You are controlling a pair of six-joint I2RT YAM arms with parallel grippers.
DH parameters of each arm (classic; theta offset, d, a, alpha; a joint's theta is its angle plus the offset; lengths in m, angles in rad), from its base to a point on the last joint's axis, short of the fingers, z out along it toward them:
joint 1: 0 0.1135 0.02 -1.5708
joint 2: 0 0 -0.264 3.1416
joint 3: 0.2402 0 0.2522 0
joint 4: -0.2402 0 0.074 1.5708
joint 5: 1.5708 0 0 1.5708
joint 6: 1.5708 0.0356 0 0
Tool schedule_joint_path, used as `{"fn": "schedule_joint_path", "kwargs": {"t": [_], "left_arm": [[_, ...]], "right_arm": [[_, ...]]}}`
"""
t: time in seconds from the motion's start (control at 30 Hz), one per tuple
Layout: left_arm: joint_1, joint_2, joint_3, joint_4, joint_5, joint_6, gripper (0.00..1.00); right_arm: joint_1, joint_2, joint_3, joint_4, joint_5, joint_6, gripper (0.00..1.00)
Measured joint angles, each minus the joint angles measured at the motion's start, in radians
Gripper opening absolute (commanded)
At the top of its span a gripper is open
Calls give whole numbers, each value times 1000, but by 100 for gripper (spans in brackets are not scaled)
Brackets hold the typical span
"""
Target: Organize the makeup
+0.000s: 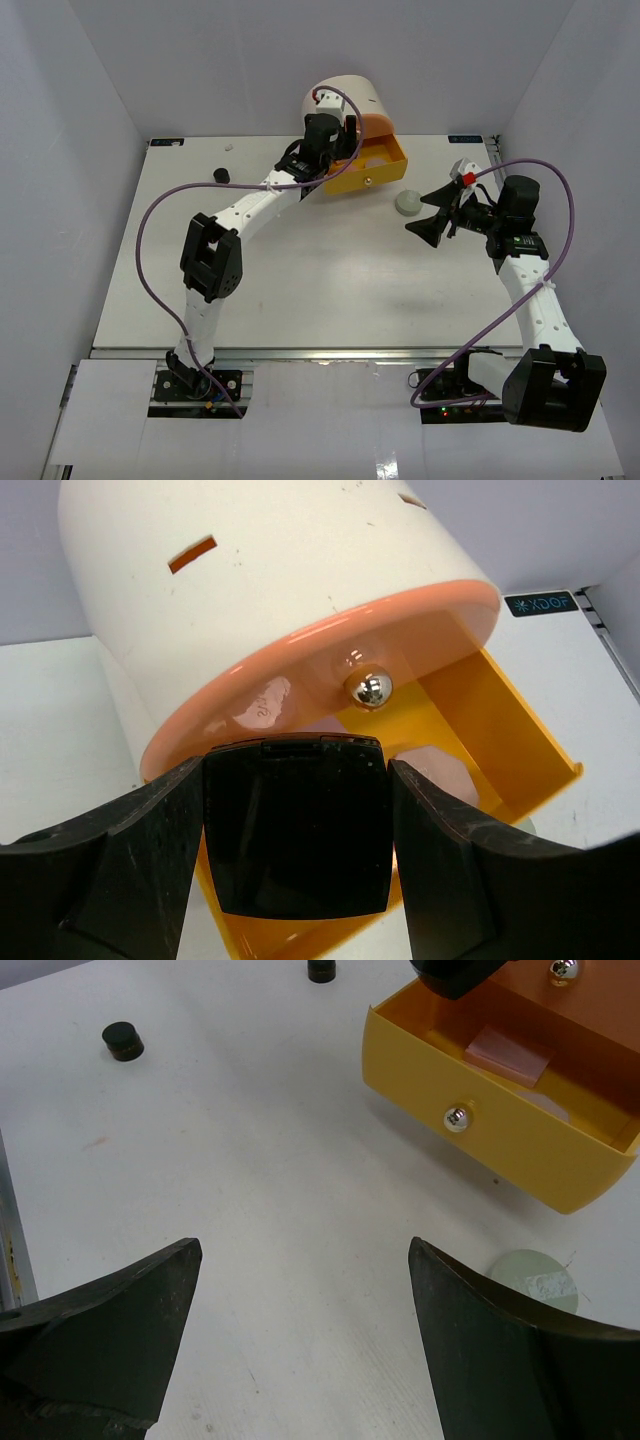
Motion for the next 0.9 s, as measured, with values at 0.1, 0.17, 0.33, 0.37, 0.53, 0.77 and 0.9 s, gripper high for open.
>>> {"fn": "schedule_joint_path", "kwargs": {"t": [0.1, 0.17, 0.33, 0.37, 0.53, 0.77, 0.9], "left_arm": [[-1, 19, 14, -7, -20, 4, 88], [-3, 24, 15, -9, -32, 3, 96], [-17, 24, 16, -8, -45, 11, 98], [-19, 24, 16, -9, -44, 11, 98], [-24, 12, 15, -17, -20, 11, 98], [-20, -263, -231, -31, 71, 23, 98], [15, -619, -548, -25, 155, 19, 98]], "right_arm": [[-5, 0, -1, 0, 0, 0, 91], [-9, 0, -2, 0, 0, 1, 91], [-11, 1, -2, 0, 2, 8, 91], [-11, 1, -2, 0, 4, 11, 91], [-16, 9, -2, 0, 34, 22, 90], [-15, 86, 20, -35, 247, 52, 90], [12, 208, 106, -87, 488, 100, 90]]}}
